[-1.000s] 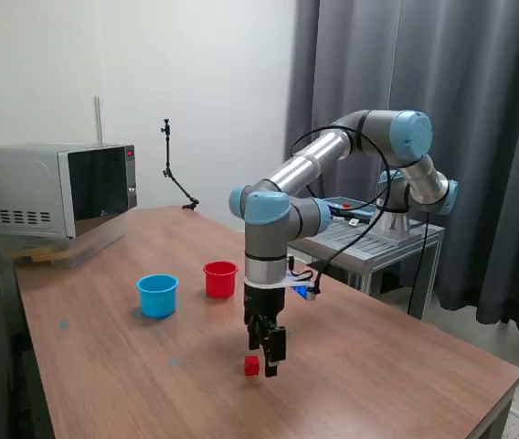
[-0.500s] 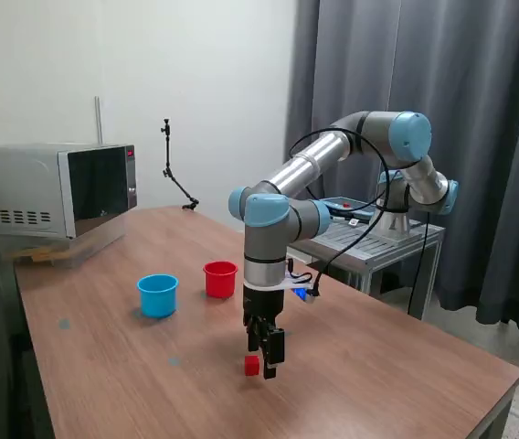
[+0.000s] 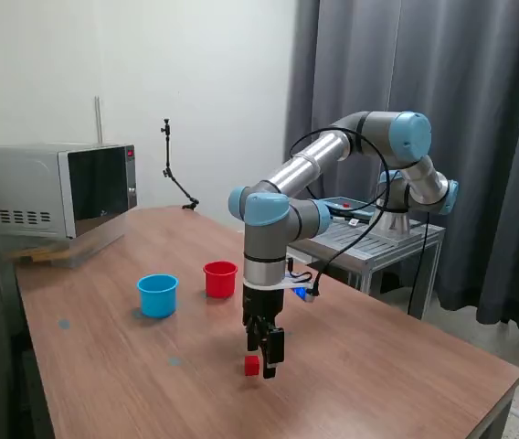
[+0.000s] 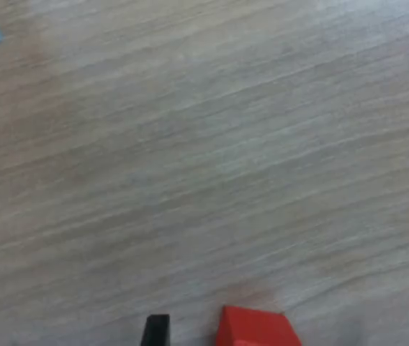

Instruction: Place red objects in the red bin, and blue objects in the blue bin.

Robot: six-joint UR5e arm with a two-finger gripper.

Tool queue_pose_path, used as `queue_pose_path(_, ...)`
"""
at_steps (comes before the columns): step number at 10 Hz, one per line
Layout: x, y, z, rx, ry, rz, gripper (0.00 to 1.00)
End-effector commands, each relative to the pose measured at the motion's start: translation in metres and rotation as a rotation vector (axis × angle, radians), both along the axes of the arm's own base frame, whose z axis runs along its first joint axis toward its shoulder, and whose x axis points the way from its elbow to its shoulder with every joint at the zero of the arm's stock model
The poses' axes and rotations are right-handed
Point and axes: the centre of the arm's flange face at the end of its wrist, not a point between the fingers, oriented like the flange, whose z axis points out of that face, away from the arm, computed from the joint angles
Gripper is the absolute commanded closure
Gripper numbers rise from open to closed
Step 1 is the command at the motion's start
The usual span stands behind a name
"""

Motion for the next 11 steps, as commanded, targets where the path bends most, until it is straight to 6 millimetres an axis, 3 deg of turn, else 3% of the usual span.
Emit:
queue_pose_path(1,-0.0007,0.0001,0.0013,0.002,0.003,0.000,0.00)
queue_pose_path(11,-0.0024,0.0023,0.0028,0.025,0.010,-0.002,0.00)
